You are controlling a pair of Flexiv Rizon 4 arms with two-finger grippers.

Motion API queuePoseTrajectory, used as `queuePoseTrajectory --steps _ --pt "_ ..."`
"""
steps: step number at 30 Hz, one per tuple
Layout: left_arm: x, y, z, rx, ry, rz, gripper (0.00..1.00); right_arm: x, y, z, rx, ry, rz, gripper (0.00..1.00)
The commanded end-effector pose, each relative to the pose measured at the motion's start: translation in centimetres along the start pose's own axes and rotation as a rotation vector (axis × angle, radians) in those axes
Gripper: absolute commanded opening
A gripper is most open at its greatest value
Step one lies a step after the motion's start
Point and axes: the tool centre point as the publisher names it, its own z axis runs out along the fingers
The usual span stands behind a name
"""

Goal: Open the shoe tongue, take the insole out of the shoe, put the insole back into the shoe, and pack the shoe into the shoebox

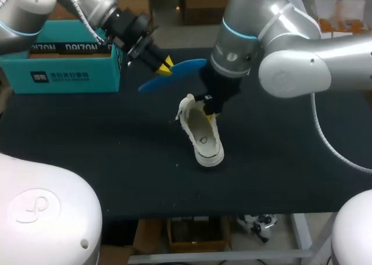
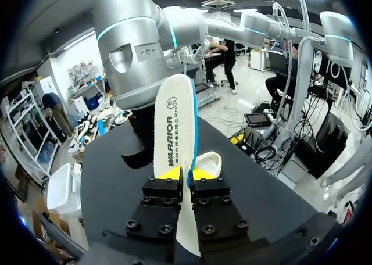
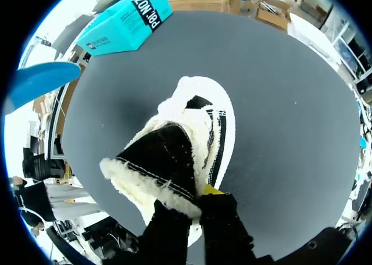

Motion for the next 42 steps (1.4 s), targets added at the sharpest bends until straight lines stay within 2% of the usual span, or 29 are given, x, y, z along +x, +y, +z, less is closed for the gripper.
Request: queuePoseTrajectory --steps 1,13,16,17,18,19,25,32,36,39,42 --pt "-1.2 0.7 -0.1 0.021 0.146 0.009 0.00 0.0 -0.5 0.5 -0.154 -0.005 0.034 0.00" --pt "-2.0 1.2 0.0 0.045 0.171 0.025 0.00 -1.0 0.3 1.1 -0.166 0.018 0.060 0.00" --pt "-2.1 1.3 0.3 0.045 0.177 0.025 0.00 -1.6 0.4 1.3 -0.162 0.058 0.045 0.00" --pt "-2.0 1.3 0.4 0.045 0.179 0.024 0.00 -1.8 0.5 1.4 -0.167 0.070 0.041 0.80" --pt "-2.0 1.3 0.4 0.045 0.179 0.024 0.00 -1.8 0.5 1.4 -0.167 0.070 0.041 0.80" --pt "-2.0 1.3 0.5 0.046 0.180 0.024 0.00 -1.9 0.6 1.4 -0.166 0.077 0.049 1.00" --pt "-1.5 0.6 0.7 0.068 0.184 0.045 0.00 -2.0 -0.1 0.1 -0.146 0.097 0.075 1.00" --pt "-0.4 -0.6 0.9 0.130 0.209 0.089 0.00 -2.2 -2.8 -2.6 -0.084 0.130 0.133 1.00" --pt "0.5 -1.6 1.2 0.172 0.222 0.118 0.00 -2.1 -4.1 -4.2 -0.096 0.125 0.129 1.00" --pt "1.3 -2.5 1.4 0.206 0.231 0.145 0.00 -2.5 -5.2 -5.1 -0.106 0.187 0.130 1.00" --pt "2.0 -3.1 1.7 0.228 0.235 0.172 0.00 -3.0 -6.0 -5.8 -0.068 0.249 0.132 1.00"
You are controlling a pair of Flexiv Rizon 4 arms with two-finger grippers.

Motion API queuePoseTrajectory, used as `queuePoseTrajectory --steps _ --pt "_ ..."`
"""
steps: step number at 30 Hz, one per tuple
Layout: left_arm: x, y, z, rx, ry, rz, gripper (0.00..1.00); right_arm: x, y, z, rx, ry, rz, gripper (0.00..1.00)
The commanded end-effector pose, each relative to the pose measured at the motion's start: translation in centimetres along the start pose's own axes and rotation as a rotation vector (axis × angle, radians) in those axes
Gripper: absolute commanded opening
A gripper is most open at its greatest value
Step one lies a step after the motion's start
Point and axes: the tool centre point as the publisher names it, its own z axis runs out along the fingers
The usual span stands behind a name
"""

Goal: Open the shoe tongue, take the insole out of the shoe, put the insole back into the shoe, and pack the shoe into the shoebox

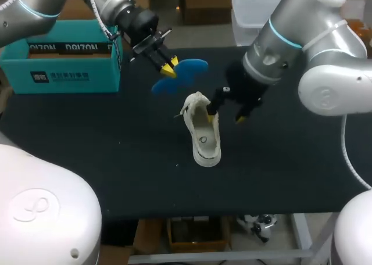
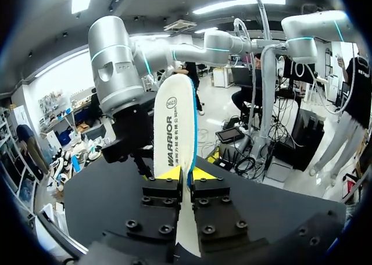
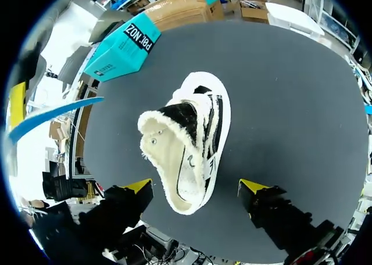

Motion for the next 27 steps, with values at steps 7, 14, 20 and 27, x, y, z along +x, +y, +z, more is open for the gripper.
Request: queuePoseTrajectory --steps 7,14,20,27 --pt "1.3 -1.4 2.2 0.094 0.038 0.024 0.00 -1.6 -1.8 -4.7 0.105 0.130 -0.064 1.00" --pt "1.3 -1.5 1.9 0.161 0.075 -0.010 0.00 -1.6 -1.8 -4.7 0.105 0.130 -0.064 1.00" --pt "1.3 -1.5 1.9 0.161 0.075 -0.010 0.00 -1.6 -1.8 -4.7 0.105 0.130 -0.064 1.00" --pt "2.3 -1.0 2.8 0.177 0.045 0.000 0.00 -1.6 -1.5 -4.6 0.241 0.181 0.116 1.00"
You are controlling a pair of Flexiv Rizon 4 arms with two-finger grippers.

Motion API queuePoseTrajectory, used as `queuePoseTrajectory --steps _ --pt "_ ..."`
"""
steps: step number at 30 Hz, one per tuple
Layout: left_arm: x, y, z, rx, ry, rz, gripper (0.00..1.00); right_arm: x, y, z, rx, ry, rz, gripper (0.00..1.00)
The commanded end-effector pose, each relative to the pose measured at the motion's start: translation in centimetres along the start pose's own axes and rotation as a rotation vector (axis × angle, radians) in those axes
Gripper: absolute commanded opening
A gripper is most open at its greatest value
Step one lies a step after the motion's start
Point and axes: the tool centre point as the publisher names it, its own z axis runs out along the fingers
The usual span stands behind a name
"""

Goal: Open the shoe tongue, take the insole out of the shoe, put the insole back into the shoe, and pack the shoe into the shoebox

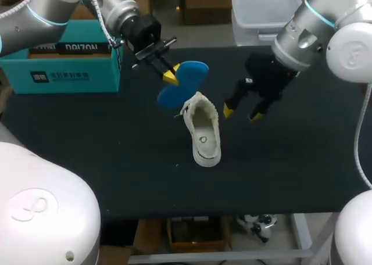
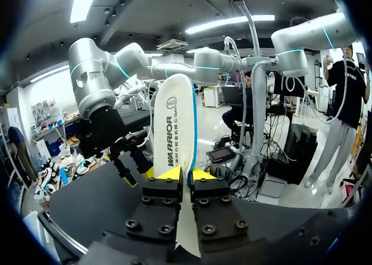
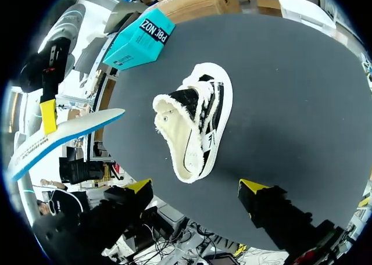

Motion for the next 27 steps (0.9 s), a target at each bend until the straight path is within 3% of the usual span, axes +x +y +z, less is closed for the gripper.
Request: queuePoseTrajectory --steps 1,6,12,27 --pt "0.9 0.8 1.0 0.021 -0.017 0.031 0.00 -0.1 0.6 -0.4 0.117 0.059 0.160 1.00" --pt "1.0 0.7 2.3 0.060 0.012 0.099 0.00 0.1 -1.1 -0.1 0.160 0.168 0.386 1.00" --pt "0.8 -0.2 3.1 0.083 0.034 0.175 0.00 1.1 -2.7 0.4 0.209 0.233 0.585 1.00" --pt "0.4 -1.8 4.3 0.192 0.075 0.273 0.00 1.4 -2.8 0.3 0.207 0.220 0.590 1.00"
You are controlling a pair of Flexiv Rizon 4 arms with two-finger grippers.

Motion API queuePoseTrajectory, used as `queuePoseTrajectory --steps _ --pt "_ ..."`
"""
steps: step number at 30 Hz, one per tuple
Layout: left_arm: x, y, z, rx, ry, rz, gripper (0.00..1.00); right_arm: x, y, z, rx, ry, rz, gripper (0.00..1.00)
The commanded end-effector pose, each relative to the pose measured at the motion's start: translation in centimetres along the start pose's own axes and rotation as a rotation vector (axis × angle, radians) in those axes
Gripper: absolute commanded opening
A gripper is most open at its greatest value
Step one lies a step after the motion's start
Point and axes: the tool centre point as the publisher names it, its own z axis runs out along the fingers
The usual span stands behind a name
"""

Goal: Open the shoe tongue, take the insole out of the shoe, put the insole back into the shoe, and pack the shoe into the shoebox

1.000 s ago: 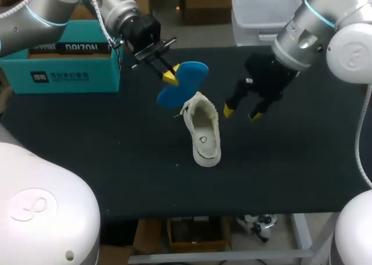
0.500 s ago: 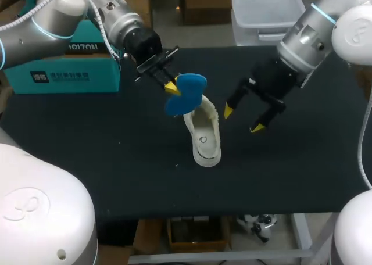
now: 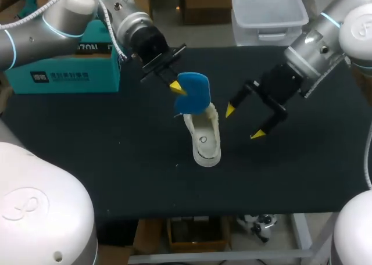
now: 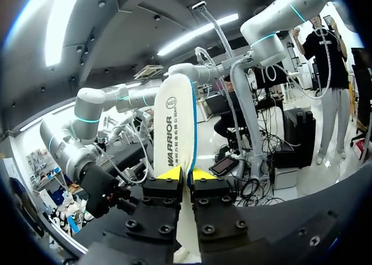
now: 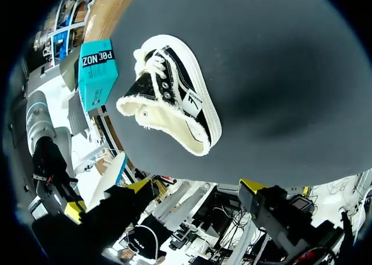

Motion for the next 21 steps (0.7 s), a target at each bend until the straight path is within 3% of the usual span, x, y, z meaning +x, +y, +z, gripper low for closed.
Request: queuePoseTrajectory --steps 1,4,8,15,21 --pt "-0.1 0.6 0.3 0.043 -0.004 0.017 0.00 0.0 0.3 -0.2 -0.042 0.126 0.028 1.00" --pt "0.1 0.7 0.8 0.046 -0.010 0.026 0.00 -0.4 0.3 0.0 -0.043 0.248 0.087 1.00" --pt "0.1 0.8 1.2 0.045 -0.012 0.034 0.00 -0.7 -0.4 -0.1 -0.062 0.326 0.130 1.00" --pt "0.2 0.7 1.5 0.029 -0.037 0.057 0.00 -0.5 -0.7 -0.5 -0.088 0.393 0.183 1.00" --pt "0.2 0.9 1.5 0.019 -0.085 0.100 0.00 -0.1 1.2 -1.2 -0.026 0.454 0.167 1.00"
